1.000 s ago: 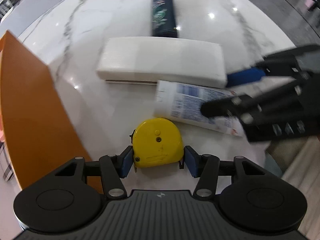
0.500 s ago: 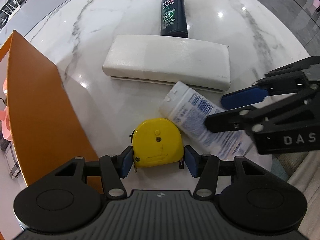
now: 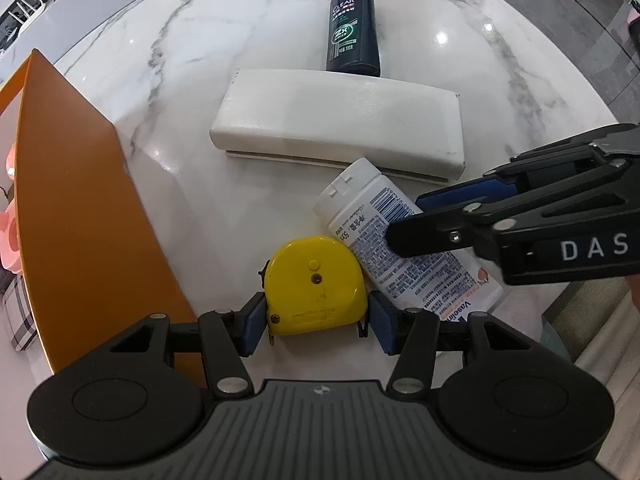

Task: Organize rigid objects
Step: 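Grasp the white tube with the right tool while the left holds the tape measure, then lift and carry the tape measure and white tube over the orange box, then lower the white tube and yellow tape measure into the orange box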

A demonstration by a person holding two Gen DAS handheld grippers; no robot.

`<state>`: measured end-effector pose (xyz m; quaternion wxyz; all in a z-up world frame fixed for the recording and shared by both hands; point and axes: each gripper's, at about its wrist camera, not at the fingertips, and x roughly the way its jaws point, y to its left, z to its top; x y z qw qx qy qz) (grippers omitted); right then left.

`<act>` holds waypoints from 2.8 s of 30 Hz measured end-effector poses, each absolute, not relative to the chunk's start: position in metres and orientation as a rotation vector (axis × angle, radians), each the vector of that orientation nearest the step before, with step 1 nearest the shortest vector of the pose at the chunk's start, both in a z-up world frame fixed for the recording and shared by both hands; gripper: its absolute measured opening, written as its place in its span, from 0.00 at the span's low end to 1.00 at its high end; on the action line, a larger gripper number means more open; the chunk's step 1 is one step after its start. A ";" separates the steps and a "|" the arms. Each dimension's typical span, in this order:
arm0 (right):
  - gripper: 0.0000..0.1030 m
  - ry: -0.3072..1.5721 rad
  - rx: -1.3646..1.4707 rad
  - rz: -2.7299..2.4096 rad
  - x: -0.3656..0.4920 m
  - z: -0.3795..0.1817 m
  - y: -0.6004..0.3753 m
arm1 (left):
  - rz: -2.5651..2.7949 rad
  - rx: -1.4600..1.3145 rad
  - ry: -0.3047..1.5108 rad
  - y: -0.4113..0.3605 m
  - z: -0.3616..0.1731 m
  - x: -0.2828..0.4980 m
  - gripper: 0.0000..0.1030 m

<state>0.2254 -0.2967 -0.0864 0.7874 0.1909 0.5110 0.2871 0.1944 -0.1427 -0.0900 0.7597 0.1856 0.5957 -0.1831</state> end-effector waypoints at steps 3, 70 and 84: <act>0.30 1.143 0.471 0.626 0.232 -0.097 -0.295 | -0.406 0.398 1.298 -0.142 -0.090 0.195 0.60; 0.22 1.143 -0.310 0.806 0.260 -0.019 0.008 | -0.725 0.855 1.166 0.064 -0.065 0.202 0.60; 0.22 1.145 -0.468 0.853 0.254 -0.035 0.020 | -0.638 1.082 1.092 0.074 -0.072 0.171 0.66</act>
